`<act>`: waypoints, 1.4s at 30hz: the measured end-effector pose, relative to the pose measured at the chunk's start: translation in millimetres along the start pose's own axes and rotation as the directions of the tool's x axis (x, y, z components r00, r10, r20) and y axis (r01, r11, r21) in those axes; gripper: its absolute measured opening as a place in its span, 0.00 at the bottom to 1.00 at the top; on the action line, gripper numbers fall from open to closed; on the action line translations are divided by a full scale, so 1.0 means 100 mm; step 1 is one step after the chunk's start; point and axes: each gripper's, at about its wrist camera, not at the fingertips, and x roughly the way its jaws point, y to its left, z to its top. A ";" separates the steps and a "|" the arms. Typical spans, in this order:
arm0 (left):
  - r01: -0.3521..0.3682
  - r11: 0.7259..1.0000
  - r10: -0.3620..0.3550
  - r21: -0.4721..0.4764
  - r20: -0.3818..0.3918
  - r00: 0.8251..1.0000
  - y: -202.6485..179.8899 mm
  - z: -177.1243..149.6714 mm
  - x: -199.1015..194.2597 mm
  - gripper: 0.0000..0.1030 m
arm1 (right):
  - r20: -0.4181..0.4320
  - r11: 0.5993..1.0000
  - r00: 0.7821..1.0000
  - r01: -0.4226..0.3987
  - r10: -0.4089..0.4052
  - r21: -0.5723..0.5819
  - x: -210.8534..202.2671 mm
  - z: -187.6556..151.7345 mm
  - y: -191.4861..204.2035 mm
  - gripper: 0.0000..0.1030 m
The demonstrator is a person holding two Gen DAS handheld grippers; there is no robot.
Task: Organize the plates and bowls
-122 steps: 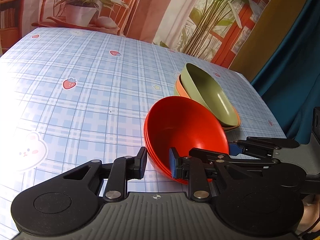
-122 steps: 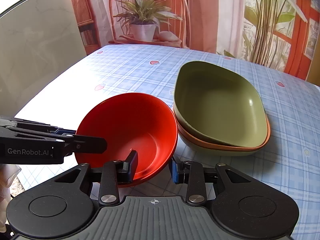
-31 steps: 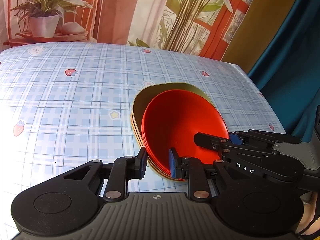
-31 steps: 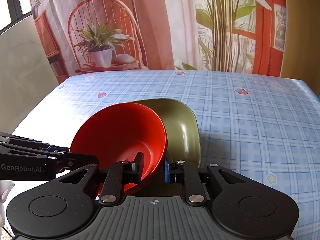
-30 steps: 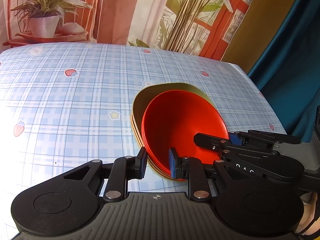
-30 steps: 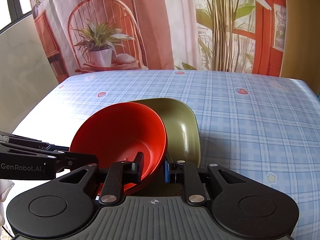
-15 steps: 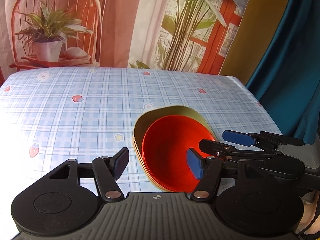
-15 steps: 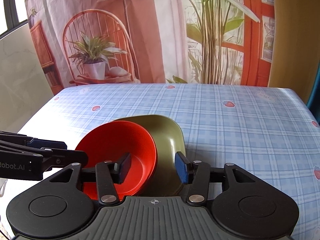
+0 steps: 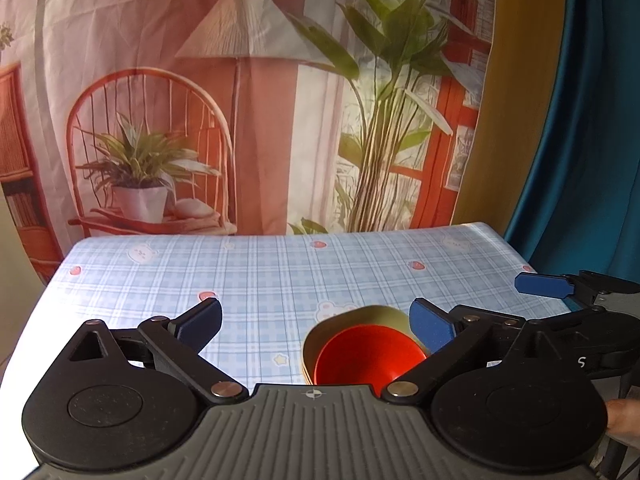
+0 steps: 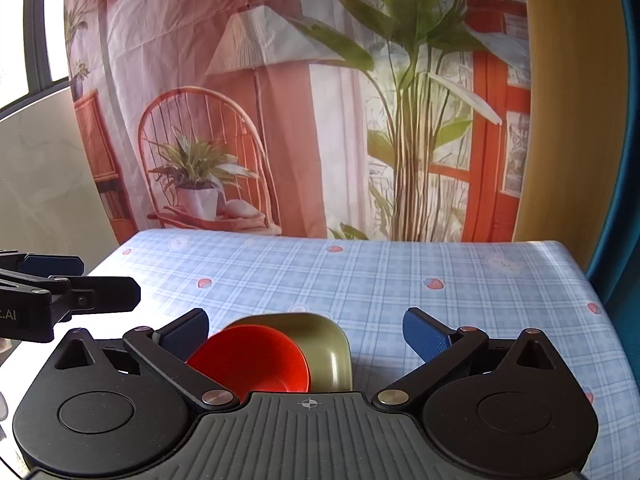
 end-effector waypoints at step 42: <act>-0.222 0.975 0.211 0.025 0.230 0.950 -0.35 0.23 -1.52 1.00 | 0.208 0.998 0.977 0.058 -0.057 0.001 -1.61 0.38 0.14 1.00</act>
